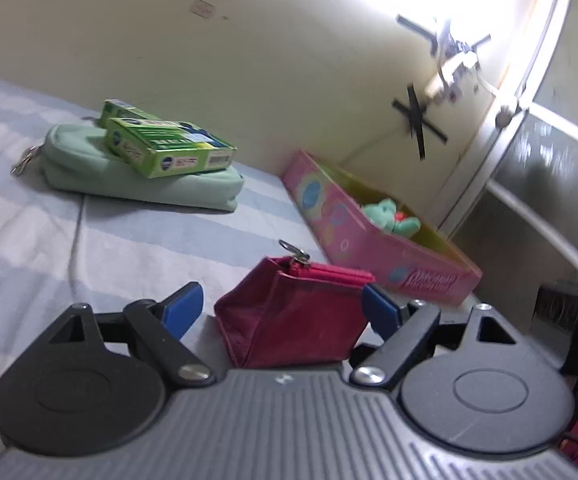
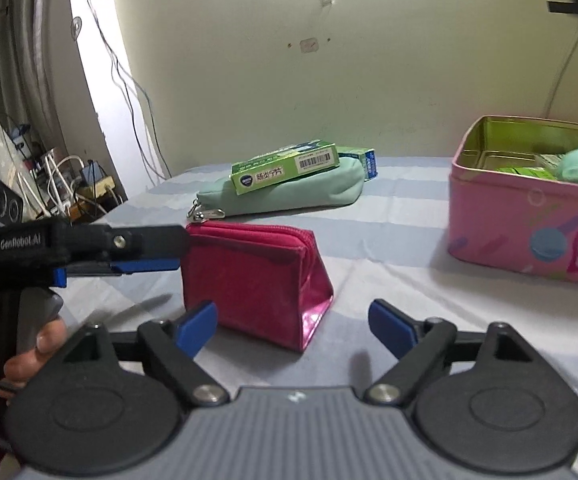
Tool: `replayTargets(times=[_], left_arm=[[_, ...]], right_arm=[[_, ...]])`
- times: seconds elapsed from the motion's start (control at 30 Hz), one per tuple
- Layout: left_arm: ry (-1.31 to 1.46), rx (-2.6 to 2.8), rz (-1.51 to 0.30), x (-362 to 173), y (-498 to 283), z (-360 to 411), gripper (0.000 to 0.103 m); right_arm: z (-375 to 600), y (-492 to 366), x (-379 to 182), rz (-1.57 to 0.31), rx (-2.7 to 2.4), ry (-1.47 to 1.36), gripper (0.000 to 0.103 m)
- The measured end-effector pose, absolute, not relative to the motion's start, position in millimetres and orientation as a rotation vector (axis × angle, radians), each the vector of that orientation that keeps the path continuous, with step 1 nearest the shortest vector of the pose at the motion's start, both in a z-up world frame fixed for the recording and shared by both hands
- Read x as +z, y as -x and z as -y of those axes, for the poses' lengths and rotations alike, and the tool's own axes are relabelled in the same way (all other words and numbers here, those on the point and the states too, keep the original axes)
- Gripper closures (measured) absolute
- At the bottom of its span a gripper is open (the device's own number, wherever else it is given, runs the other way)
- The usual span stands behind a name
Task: Organize objects
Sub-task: 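Grasp the pink zip pouch with both grippers and lift it, then carry the pink pouch with both grippers and drop it into the pink tin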
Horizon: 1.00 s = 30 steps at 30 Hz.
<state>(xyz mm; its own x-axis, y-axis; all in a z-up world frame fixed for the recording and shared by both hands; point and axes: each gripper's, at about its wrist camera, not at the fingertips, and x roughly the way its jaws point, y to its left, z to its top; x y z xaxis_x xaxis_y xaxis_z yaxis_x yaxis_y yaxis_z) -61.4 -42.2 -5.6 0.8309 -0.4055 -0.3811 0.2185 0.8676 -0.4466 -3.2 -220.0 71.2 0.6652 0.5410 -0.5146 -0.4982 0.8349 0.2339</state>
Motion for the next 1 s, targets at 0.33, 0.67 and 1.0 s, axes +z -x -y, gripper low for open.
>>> replayTargets(times=[0.33,0.67,1.0], left_arm=[[0.269,-0.342,-0.580,-10.0,27.3,72.2,0.038],[0.204,-0.459,-0.636,-5.2,18.0,133.0,0.038],[0.017,-0.658,-0.705,-5.8,-4.3,233.8,0.038]], right_arm=[[193.5,-23.2,63.2,-0.651,0.649,-0.038,0.031],[249.0,8.0,65.7,-0.613,0.512,-0.069,0.033],[342.7,42.2,61.3,-0.590,0.316,-0.111,0.033]])
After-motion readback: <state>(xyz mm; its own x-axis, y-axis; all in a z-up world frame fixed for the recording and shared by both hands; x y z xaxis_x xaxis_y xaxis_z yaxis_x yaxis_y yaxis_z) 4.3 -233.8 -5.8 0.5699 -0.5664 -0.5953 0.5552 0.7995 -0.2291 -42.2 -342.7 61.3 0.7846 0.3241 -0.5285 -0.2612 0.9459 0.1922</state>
